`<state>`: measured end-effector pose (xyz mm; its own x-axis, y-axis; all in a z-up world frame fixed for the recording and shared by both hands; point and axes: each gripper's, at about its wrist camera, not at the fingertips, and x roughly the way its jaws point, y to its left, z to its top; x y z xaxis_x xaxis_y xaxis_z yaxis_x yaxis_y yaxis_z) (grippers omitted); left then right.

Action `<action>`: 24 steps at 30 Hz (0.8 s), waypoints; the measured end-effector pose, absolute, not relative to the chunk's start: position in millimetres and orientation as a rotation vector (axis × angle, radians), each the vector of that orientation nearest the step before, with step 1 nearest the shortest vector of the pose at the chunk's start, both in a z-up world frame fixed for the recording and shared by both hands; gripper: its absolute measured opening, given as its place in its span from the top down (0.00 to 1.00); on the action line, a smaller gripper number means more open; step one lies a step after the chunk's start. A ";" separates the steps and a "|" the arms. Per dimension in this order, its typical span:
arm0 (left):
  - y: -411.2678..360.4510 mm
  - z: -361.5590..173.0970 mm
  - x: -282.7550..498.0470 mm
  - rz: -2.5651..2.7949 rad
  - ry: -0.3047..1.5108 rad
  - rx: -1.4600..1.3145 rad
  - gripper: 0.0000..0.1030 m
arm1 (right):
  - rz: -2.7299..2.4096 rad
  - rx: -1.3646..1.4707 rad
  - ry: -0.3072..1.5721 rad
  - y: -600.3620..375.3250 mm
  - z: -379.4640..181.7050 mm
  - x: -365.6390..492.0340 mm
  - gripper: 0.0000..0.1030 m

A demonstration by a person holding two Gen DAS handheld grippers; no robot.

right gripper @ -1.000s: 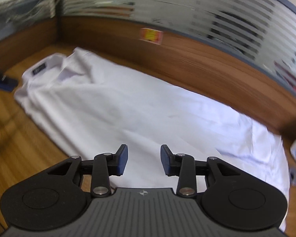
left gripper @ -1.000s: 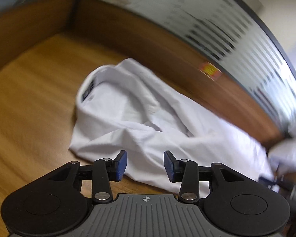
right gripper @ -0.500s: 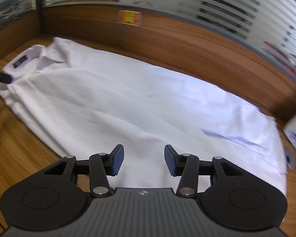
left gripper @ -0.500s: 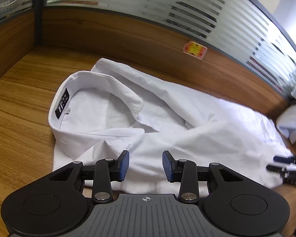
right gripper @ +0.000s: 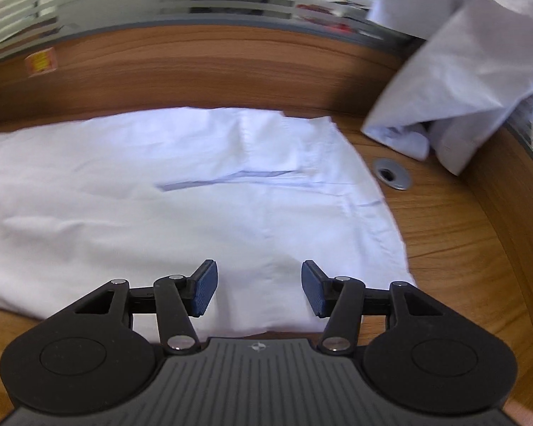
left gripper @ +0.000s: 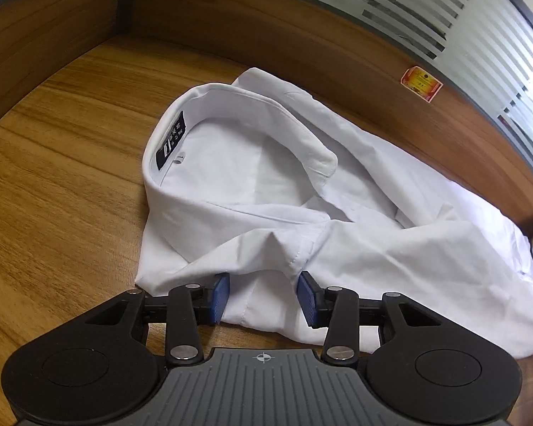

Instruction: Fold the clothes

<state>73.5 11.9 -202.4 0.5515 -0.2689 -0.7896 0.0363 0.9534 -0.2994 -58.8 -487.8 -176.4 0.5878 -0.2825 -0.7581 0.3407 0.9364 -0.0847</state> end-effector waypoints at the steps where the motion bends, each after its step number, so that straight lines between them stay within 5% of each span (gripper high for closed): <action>1: 12.0 -202.3 73.6 -0.184 0.973 -0.259 0.56 | -0.379 0.086 0.863 -495.0 -175.5 -59.0 0.34; 10: 12.0 -200.8 74.8 -0.170 0.984 -0.260 0.56 | -0.370 0.378 0.904 -573.0 -200.4 -35.3 0.24; 12: 12.3 -201.1 74.1 -0.165 0.984 -0.266 0.55 | -0.345 0.458 0.911 -579.3 -209.1 -33.6 0.32; 14: 12.6 -201.5 73.4 -0.161 0.985 -0.272 0.55 | -0.303 0.504 0.895 -579.7 -211.7 -33.6 0.64; 16: 13.0 -201.4 72.4 -0.161 0.984 -0.271 0.55 | -0.270 0.462 0.885 -569.4 -204.6 -28.7 0.86; 22: 13.6 -201.3 71.4 -0.160 0.988 -0.268 0.54 | -0.278 0.294 0.906 -553.3 -197.2 -8.5 0.86; 24: 13.4 -201.0 71.7 -0.157 0.991 -0.269 0.54 | -0.288 0.255 0.922 -552.4 -199.1 -1.9 0.78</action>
